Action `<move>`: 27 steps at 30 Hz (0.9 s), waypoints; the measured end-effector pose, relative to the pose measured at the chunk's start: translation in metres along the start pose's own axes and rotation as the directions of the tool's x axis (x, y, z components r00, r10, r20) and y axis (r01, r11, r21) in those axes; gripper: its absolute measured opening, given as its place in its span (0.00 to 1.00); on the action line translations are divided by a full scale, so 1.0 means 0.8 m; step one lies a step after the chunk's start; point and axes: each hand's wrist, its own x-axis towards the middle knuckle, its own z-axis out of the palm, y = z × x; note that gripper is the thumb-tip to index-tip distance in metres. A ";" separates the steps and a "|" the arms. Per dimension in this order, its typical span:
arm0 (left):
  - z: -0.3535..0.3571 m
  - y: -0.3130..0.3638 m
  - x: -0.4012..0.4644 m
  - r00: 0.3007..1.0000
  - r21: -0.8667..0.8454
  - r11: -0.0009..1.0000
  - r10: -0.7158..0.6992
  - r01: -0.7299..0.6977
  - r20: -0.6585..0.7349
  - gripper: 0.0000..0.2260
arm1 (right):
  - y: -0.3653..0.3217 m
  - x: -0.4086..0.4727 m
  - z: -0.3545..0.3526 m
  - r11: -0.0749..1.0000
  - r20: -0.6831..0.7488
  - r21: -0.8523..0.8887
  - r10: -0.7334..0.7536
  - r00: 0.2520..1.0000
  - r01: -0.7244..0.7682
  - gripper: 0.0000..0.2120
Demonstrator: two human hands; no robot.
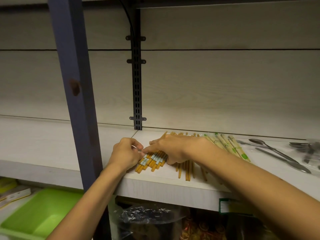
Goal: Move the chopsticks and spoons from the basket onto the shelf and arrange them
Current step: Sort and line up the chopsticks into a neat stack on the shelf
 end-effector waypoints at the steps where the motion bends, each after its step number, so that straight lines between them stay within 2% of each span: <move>1: 0.000 0.001 0.000 1.000 0.015 1.000 0.003 -0.003 0.013 0.06 | 0.001 0.000 0.000 1.000 0.010 0.006 0.004 1.000 -0.004 0.38; 7: -0.001 0.003 -0.001 0.996 0.072 0.996 0.047 -0.052 0.076 0.07 | 0.010 0.000 0.002 0.995 0.013 0.095 0.015 1.000 -0.016 0.32; 11: 0.001 0.006 -0.003 0.990 0.055 0.997 0.049 -0.057 0.135 0.13 | 0.017 -0.002 0.007 0.987 -0.006 0.161 0.027 1.000 -0.026 0.27; 15: 0.002 0.008 -0.003 0.988 0.001 0.998 0.066 -0.067 0.142 0.04 | 0.019 -0.005 0.009 0.978 -0.031 0.207 0.010 0.999 -0.004 0.24; 23: 0.003 0.008 -0.005 0.988 0.035 0.996 0.074 -0.079 0.139 0.02 | 0.024 -0.009 0.011 0.958 -0.044 0.283 -0.023 0.999 0.034 0.16; 25: 0.003 0.008 -0.004 0.987 0.036 0.997 0.069 -0.075 0.143 0.02 | 0.025 -0.010 0.012 0.953 -0.056 0.299 -0.025 0.998 0.041 0.17; 27: 0.002 0.009 -0.003 0.986 0.034 0.997 0.064 -0.070 0.151 0.01 | 0.025 -0.010 0.015 0.960 -0.054 0.278 -0.032 0.998 0.046 0.22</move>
